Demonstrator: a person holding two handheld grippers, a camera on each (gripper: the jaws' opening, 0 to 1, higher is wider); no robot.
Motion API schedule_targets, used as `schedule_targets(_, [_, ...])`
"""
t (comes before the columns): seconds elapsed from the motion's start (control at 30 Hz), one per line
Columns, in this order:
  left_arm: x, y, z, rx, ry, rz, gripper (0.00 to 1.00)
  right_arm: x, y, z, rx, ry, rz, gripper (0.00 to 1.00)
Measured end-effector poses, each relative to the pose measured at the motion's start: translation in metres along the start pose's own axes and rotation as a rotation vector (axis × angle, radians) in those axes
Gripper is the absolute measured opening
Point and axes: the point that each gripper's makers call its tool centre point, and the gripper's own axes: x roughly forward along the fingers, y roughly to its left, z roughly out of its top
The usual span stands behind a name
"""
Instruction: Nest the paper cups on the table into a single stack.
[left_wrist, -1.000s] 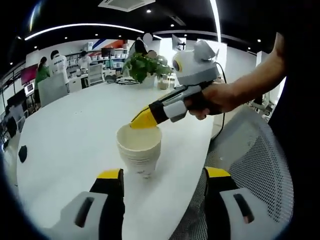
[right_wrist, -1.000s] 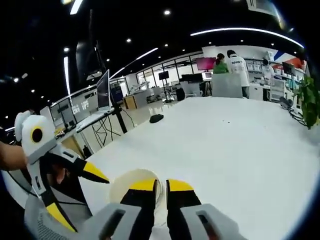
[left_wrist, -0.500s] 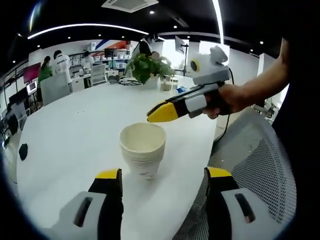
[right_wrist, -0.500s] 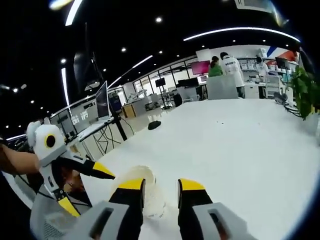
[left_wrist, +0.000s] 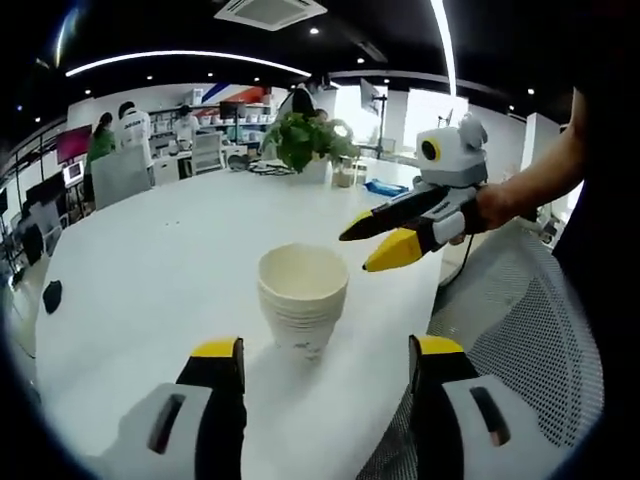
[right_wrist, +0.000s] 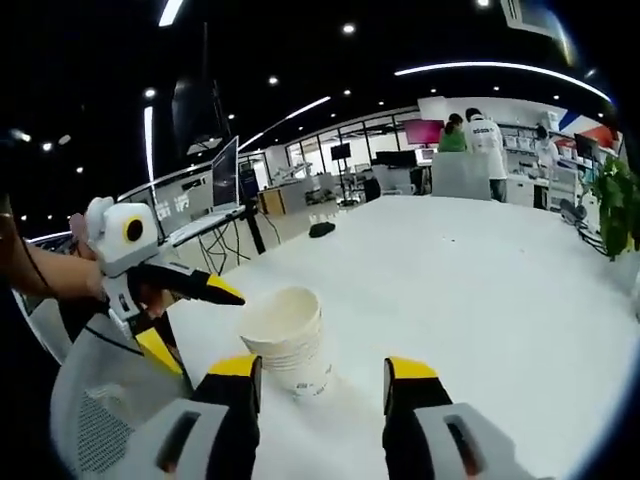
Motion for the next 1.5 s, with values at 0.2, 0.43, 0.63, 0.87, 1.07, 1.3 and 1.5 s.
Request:
schedule_targets(0.2, [0.008,0.003,-0.001,0.015,0.014,-0.007,0.64,0.006,0.004,0.006,-0.004,-0.004,0.013,0.49])
schedule_targets(0.43, [0.021,0.005,-0.002,0.035,0.028,-0.02,0.63,0.016,0.012,0.014,-0.011,-0.013,0.041,0.51])
schedule_targets(0.63, [0.034,0.008,-0.004,0.041,0.034,-0.027,0.61,0.025,0.018,0.016,-0.021,-0.009,0.058,0.51])
schedule_targets(0.87, [0.046,0.012,-0.005,0.047,0.032,-0.027,0.57,0.037,0.028,0.018,-0.045,-0.001,0.071,0.51])
schedule_targets(1.07, [0.054,0.012,-0.002,0.059,0.03,-0.031,0.52,0.045,0.033,0.019,-0.048,0.006,0.084,0.49])
schedule_targets(1.3, [0.057,0.018,0.002,0.077,0.021,-0.013,0.45,0.049,0.036,0.018,-0.054,0.02,0.087,0.47])
schedule_targets(1.5, [0.059,0.022,0.008,0.089,0.019,-0.007,0.45,0.05,0.033,0.023,-0.047,0.014,0.081,0.47])
